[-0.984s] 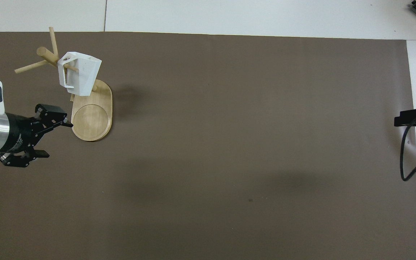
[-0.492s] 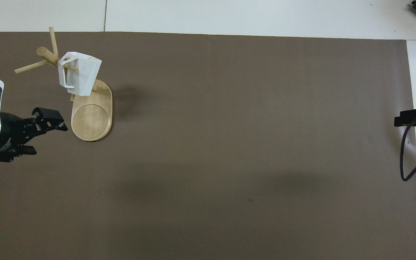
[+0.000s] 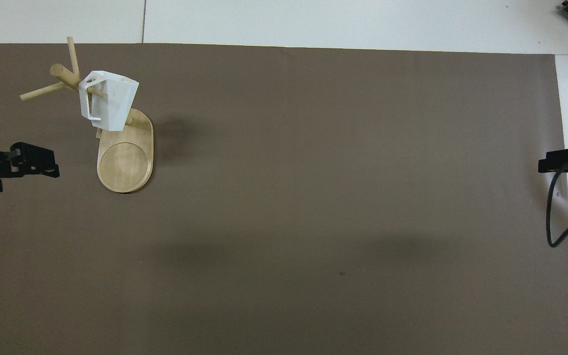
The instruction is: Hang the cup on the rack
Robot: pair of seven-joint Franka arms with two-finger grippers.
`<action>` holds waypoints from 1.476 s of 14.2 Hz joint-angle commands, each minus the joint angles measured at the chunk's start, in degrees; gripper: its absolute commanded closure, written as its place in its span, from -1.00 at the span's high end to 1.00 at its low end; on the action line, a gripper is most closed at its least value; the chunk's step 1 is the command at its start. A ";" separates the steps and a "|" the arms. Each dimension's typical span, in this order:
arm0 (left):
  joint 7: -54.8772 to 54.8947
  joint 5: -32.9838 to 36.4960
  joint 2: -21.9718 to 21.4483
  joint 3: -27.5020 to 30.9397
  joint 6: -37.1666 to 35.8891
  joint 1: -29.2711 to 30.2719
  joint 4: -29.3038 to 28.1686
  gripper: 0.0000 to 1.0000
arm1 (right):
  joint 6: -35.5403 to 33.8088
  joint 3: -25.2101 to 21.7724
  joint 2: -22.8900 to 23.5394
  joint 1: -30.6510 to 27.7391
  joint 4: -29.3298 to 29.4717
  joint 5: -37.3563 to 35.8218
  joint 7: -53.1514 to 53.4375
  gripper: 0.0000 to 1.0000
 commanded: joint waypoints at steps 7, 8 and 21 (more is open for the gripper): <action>3.42 4.34 5.34 1.62 -7.97 -4.32 12.03 1.00 | -0.13 0.07 -1.37 -0.02 -1.36 -0.30 -1.23 1.00; 3.51 4.33 4.29 2.15 -7.96 -4.59 11.86 1.00 | -0.13 -0.01 -1.37 -0.02 -1.36 -0.30 -1.23 1.00; 4.12 3.63 1.47 5.93 -5.94 -5.82 7.73 1.00 | -0.13 -0.01 -1.37 -0.02 -1.36 -0.30 -1.23 1.00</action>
